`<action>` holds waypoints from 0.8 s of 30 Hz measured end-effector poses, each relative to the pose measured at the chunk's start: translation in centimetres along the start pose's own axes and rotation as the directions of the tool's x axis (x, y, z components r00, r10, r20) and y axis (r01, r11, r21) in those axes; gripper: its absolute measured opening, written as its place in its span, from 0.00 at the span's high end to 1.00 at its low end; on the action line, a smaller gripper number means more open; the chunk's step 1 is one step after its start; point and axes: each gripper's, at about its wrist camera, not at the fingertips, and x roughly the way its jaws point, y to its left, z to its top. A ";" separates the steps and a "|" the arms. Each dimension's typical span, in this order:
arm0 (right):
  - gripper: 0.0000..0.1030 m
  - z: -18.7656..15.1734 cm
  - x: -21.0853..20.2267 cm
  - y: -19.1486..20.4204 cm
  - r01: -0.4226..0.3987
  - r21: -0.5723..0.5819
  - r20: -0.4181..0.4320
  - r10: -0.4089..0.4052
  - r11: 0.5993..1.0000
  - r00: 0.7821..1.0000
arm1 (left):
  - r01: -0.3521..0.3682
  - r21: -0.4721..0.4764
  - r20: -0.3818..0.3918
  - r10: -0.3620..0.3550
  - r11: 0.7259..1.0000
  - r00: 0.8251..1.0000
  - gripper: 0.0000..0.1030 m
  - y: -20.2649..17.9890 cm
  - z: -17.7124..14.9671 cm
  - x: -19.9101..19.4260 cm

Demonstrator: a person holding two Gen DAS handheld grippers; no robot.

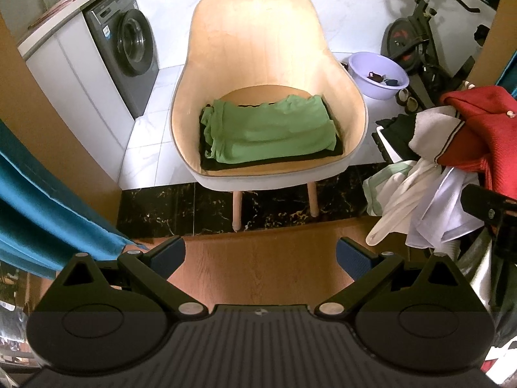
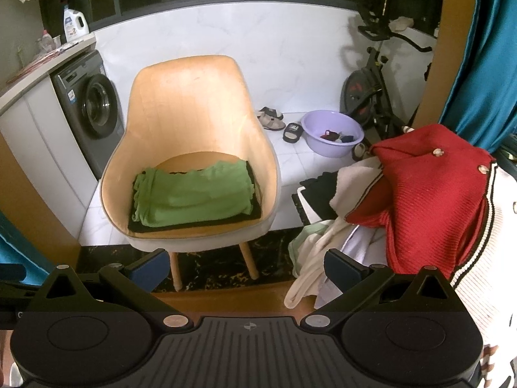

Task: Fold clothes

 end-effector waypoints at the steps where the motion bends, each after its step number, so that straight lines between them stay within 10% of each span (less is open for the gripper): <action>1: 0.01 -0.1 -0.1 0.0 0.000 0.000 0.001 0.000 1.000 1.000 | 0.000 0.000 0.001 0.000 1.000 1.000 0.01 0.0 0.0 0.0; 24: 0.01 0.0 -0.9 -1.5 0.017 0.028 0.024 -0.018 0.999 1.000 | 0.004 0.006 0.023 -0.004 1.000 1.000 0.01 -1.0 0.2 -0.5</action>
